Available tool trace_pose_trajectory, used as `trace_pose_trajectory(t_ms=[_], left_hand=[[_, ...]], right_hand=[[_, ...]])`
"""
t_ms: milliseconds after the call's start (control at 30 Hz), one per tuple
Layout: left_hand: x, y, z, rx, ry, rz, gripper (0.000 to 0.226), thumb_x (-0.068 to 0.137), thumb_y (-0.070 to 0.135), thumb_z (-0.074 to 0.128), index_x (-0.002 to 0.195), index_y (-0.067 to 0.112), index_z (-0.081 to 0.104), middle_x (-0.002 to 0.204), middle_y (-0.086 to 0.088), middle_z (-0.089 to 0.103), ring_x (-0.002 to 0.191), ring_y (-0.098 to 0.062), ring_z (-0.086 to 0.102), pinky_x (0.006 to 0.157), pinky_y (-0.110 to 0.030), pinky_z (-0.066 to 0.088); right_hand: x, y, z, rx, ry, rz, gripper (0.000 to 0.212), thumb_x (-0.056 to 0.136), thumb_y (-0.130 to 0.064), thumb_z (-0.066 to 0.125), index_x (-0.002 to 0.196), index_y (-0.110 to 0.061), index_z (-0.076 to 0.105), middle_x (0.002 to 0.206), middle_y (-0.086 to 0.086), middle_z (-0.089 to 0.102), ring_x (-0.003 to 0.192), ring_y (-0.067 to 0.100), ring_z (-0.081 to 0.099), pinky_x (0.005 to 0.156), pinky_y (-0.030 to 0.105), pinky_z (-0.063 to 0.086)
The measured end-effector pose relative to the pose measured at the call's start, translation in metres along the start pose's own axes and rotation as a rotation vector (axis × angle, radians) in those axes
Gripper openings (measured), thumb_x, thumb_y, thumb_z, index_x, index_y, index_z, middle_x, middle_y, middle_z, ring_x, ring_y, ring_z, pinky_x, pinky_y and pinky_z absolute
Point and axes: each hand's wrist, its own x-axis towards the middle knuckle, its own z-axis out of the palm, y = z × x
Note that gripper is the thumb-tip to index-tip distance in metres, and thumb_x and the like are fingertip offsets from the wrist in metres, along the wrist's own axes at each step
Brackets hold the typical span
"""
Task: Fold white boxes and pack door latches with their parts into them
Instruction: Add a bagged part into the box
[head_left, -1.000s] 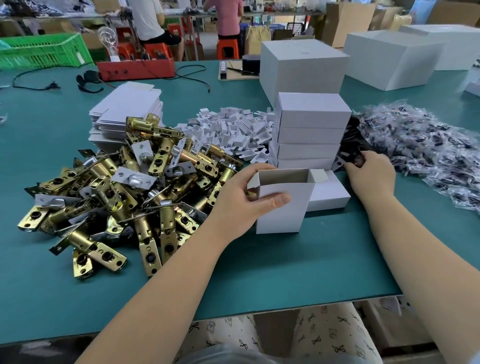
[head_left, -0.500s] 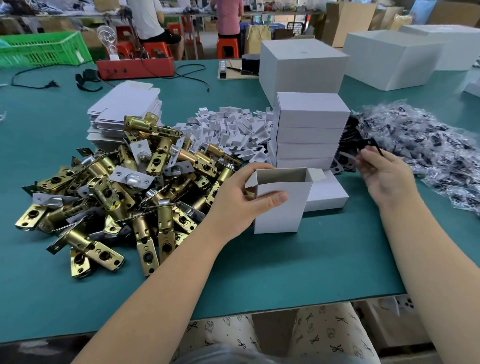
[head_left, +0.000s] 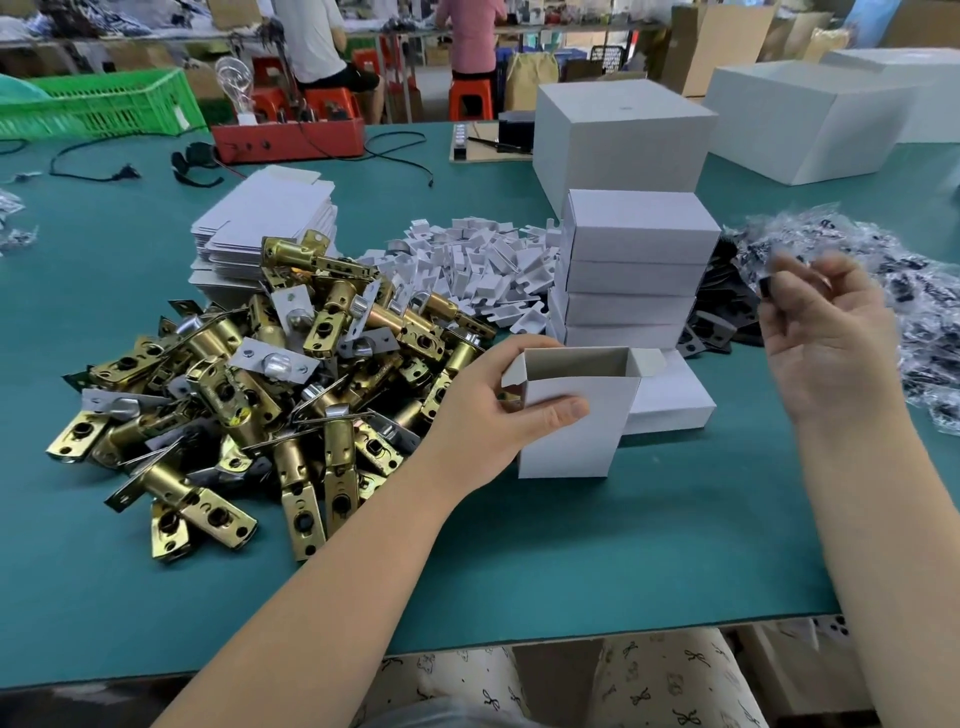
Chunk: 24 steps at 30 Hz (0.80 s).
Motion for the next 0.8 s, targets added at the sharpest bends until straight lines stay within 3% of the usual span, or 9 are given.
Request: trace_pose_trajectory(t_ms=[100, 200, 300, 400, 467, 700, 800], left_hand=[[0.001, -0.001, 0.000, 0.007, -0.001, -0.007, 0.039, 0.077, 0.015, 0.081, 0.104, 0.038, 0.063, 0.094, 0.020, 0.070, 0.090, -0.002, 0.068, 0.075, -0.017, 0.055], [0.001, -0.001, 0.000, -0.017, -0.004, -0.031, 0.038, 0.076, 0.013, 0.080, 0.103, 0.034, 0.062, 0.090, 0.017, 0.071, 0.084, 0.000, 0.068, 0.071, -0.015, 0.053], [0.001, -0.001, 0.000, -0.025, -0.008, -0.040, 0.037, 0.076, 0.011, 0.079, 0.102, 0.031, 0.061, 0.087, 0.017, 0.071, 0.080, 0.000, 0.068, 0.068, -0.015, 0.053], [0.001, 0.000, 0.000, -0.029, -0.018, -0.045, 0.034, 0.077, 0.009, 0.077, 0.100, 0.030, 0.062, 0.086, 0.015, 0.072, 0.080, -0.001, 0.068, 0.068, -0.016, 0.053], [0.000, 0.001, 0.001, -0.024, -0.025, -0.045, 0.032, 0.079, 0.008, 0.076, 0.099, 0.029, 0.062, 0.086, 0.015, 0.073, 0.081, 0.000, 0.069, 0.067, -0.016, 0.053], [0.000, 0.004, 0.001, -0.042, -0.025, -0.060, 0.036, 0.070, 0.026, 0.082, 0.095, 0.048, 0.067, 0.092, 0.012, 0.074, 0.086, -0.007, 0.071, 0.069, -0.021, 0.056], [0.000, 0.004, 0.001, -0.039, -0.028, -0.061, 0.039, 0.073, 0.020, 0.080, 0.095, 0.049, 0.067, 0.093, 0.013, 0.074, 0.086, -0.005, 0.071, 0.069, -0.020, 0.055]], right_hand=[[-0.022, -0.008, 0.037, -0.156, -0.232, -0.058, 0.037, 0.069, 0.001, 0.078, 0.094, -0.025, 0.075, 0.085, -0.009, 0.072, 0.080, 0.006, 0.065, 0.072, 0.017, 0.052], [-0.039, -0.008, 0.065, -0.278, -0.410, -0.057, 0.038, 0.060, -0.012, 0.086, 0.092, -0.032, 0.077, 0.083, -0.008, 0.074, 0.072, 0.007, 0.067, 0.068, 0.018, 0.054], [-0.045, -0.003, 0.083, -0.530, -0.436, -0.087, 0.033, 0.070, -0.011, 0.074, 0.090, -0.037, 0.074, 0.085, -0.007, 0.073, 0.075, 0.012, 0.069, 0.063, 0.024, 0.057], [-0.046, -0.001, 0.094, -0.667, -0.462, -0.141, 0.038, 0.077, -0.005, 0.072, 0.093, -0.039, 0.068, 0.087, -0.017, 0.073, 0.083, 0.004, 0.068, 0.081, 0.024, 0.055], [-0.045, -0.002, 0.098, -0.733, -0.514, -0.131, 0.043, 0.082, -0.001, 0.069, 0.091, -0.043, 0.068, 0.086, -0.027, 0.071, 0.084, -0.002, 0.067, 0.084, 0.021, 0.054], [-0.043, -0.011, 0.099, -0.832, -0.632, -0.052, 0.043, 0.087, -0.008, 0.067, 0.075, -0.049, 0.073, 0.080, -0.024, 0.072, 0.079, -0.001, 0.068, 0.077, 0.021, 0.056], [-0.039, -0.016, 0.099, -0.850, -0.641, -0.040, 0.035, 0.085, -0.009, 0.070, 0.074, -0.042, 0.073, 0.070, -0.025, 0.070, 0.070, -0.003, 0.066, 0.069, 0.022, 0.058]])
